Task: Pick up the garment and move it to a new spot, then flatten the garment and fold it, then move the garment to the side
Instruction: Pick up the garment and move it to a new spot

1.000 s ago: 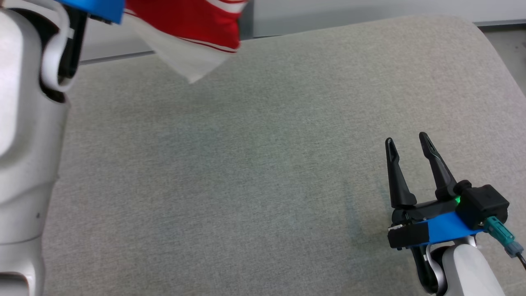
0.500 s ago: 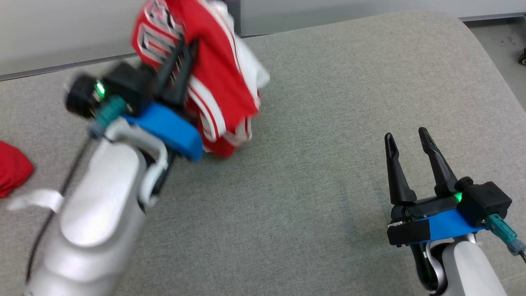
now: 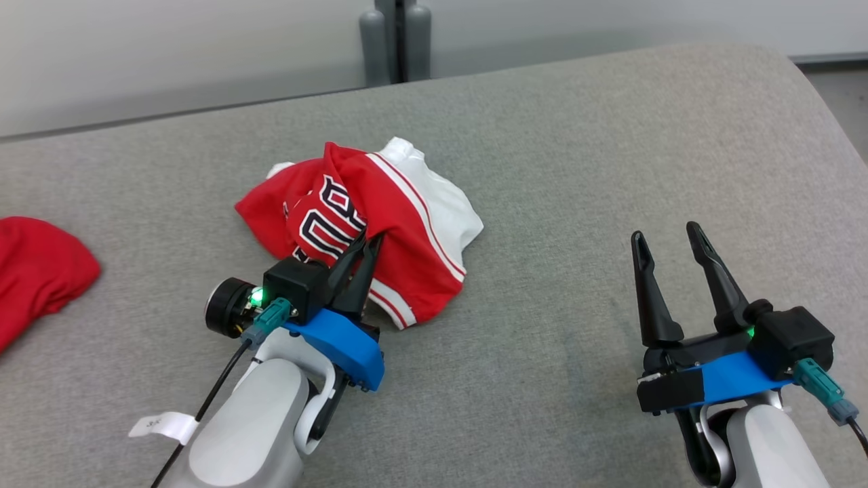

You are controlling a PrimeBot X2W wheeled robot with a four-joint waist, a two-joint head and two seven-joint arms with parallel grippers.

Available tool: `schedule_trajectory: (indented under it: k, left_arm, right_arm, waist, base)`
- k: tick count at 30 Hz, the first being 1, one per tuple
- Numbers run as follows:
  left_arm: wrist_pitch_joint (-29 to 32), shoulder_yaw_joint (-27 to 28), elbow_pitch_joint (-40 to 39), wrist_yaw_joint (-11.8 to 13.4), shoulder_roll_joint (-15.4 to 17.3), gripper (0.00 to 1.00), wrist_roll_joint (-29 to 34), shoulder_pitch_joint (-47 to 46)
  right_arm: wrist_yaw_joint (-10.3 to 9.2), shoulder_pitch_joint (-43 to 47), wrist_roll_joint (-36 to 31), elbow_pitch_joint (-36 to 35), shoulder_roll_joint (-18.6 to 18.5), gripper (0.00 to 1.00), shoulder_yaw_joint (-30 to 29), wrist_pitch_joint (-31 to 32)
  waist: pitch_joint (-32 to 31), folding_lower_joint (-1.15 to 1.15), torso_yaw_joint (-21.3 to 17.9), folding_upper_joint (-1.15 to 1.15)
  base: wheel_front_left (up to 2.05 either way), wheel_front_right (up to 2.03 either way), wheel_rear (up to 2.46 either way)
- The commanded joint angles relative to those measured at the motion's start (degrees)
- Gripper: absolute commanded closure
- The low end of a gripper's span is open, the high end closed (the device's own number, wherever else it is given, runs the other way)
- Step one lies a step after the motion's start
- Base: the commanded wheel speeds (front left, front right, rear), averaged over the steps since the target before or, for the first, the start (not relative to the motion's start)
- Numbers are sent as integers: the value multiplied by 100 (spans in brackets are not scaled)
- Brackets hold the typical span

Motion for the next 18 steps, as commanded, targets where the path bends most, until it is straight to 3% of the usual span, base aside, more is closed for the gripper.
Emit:
schedule_trajectory:
  k: [1,7,18]
  left_arm:
    - [-117,29,7,59,-35,0,2,-7]
    - [-367,222,-75,176,9,0,3,-49]
    - [-471,1055,-730,606,467,0,-86,657]
  right_arm:
    - [1,43,-34,35,-22,0,-15,-22]
    - [1,146,-76,127,-23,0,-36,-21]
    - [1,348,-145,265,-23,0,-72,-21]
  waist:
    - [-57,0,48,0]
    - [-335,0,288,0]
    - [-793,0,808,0]
  base:
    - [0,0,0]
    - [0,0,0]
    - [0,0,0]
